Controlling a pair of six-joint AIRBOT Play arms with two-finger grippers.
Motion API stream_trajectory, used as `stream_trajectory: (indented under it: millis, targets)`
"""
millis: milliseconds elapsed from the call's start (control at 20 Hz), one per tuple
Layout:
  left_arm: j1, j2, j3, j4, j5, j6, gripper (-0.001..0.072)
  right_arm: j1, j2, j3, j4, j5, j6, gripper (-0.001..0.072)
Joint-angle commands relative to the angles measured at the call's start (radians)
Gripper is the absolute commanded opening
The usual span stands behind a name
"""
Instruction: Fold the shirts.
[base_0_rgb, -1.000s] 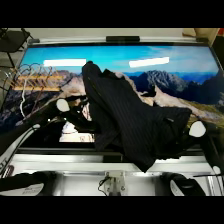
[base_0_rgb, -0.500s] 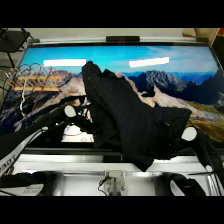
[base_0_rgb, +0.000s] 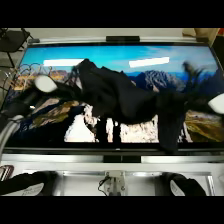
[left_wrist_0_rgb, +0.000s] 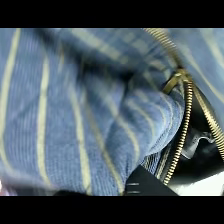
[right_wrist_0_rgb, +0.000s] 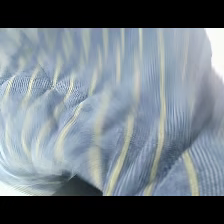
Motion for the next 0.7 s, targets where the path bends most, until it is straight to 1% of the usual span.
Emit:
stream_trajectory:
  millis: [0, 50, 100, 150, 200, 350, 500, 600, 650]
  targets:
    - [0.006, 0.125, 0.308, -0.023, -0.007, -0.044, 0.0063, 0.002, -0.003, 0.451, 0.017, -0.346, -0.082, 0.0094]
    - [-0.026, 0.146, 0.363, -0.063, 0.007, -0.088, 0.0063, 0.002, -0.01, 0.547, 0.025, -0.435, -0.082, 0.0094]
    - [-0.072, 0.156, 0.389, -0.101, 0.006, -0.106, 0.0062, 0.002, -0.023, 0.623, 0.044, -0.463, -0.081, 0.0093]
    - [-0.14, 0.159, 0.391, -0.121, 0.003, -0.134, 0.0063, 0.002, -0.042, 0.692, 0.062, -0.449, -0.082, 0.0094]
    - [-0.214, 0.152, 0.38, -0.12, 0.005, -0.143, 0.0063, 0.002, -0.06, 0.735, 0.084, -0.414, -0.081, 0.0094]
    - [-0.412, 0.092, 0.299, -0.074, 0.069, -0.145, 0.0062, 0.002, -0.117, 0.778, 0.147, -0.24, -0.067, 0.0093]
    - [-0.495, -0.007, 0.22, -0.074, 0.182, -0.151, 0.0064, 0.002, -0.203, 0.778, 0.156, 0.012, 0.006, 0.0094]
    - [-0.518, -0.097, 0.214, -0.09, 0.255, -0.151, 0.0066, 0.002, -0.287, 0.778, 0.239, 0.115, 0.01, 0.0094]
    - [-0.517, -0.137, 0.214, -0.129, 0.269, -0.15, 0.0189, 0.015, -0.334, 0.778, 0.292, 0.143, 0.01, 0.0094]
